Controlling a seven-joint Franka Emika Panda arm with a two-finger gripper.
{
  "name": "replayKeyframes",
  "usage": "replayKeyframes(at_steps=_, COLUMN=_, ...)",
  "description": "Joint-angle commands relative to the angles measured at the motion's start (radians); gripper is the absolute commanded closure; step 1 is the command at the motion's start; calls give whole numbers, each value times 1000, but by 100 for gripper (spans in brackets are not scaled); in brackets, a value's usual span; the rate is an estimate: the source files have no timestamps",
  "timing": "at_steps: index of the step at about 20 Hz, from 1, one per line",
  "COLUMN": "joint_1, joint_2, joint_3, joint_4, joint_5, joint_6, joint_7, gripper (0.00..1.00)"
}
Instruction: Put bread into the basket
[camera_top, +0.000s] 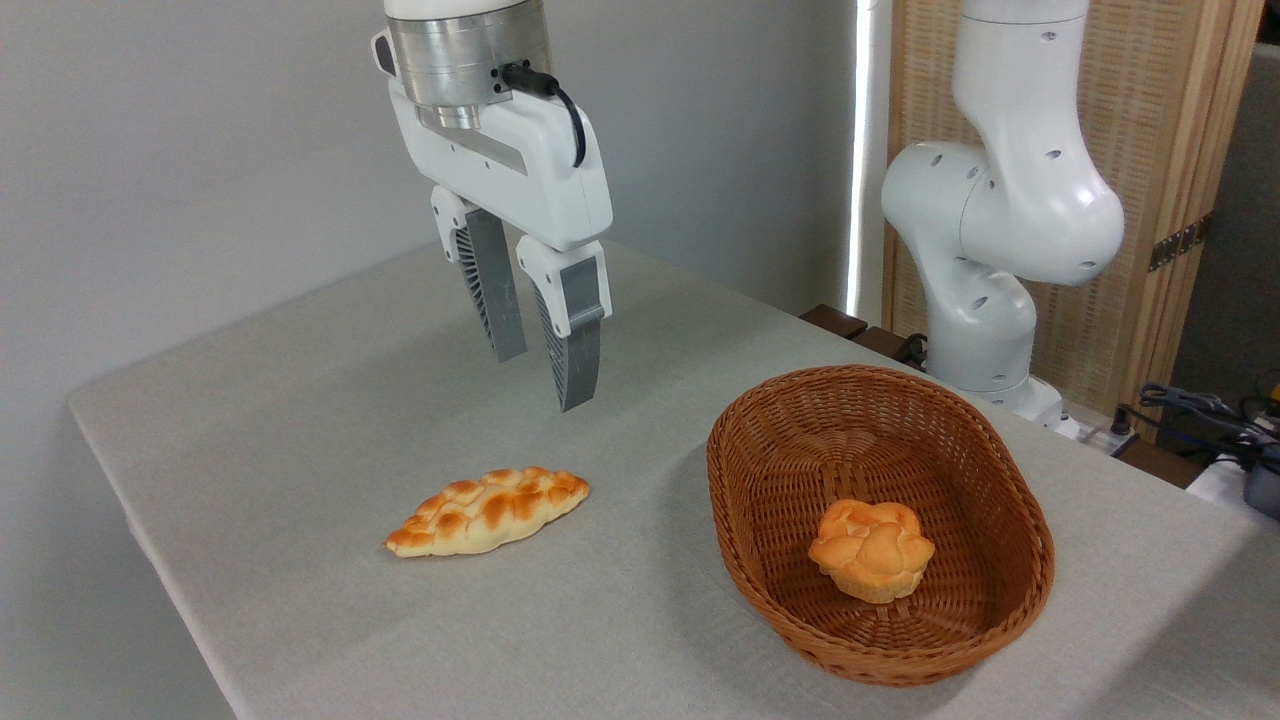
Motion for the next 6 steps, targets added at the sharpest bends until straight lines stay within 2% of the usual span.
replayKeyframes(at_steps=1, joint_1=8, joint_2=8, joint_3=-5, joint_4=27, joint_5=-16, joint_6=-40, joint_7=-33, gripper=0)
replayKeyframes(at_steps=6, joint_1=8, joint_2=8, joint_3=-3, joint_4=28, joint_5=-16, joint_6=-40, joint_7=-30, gripper=0)
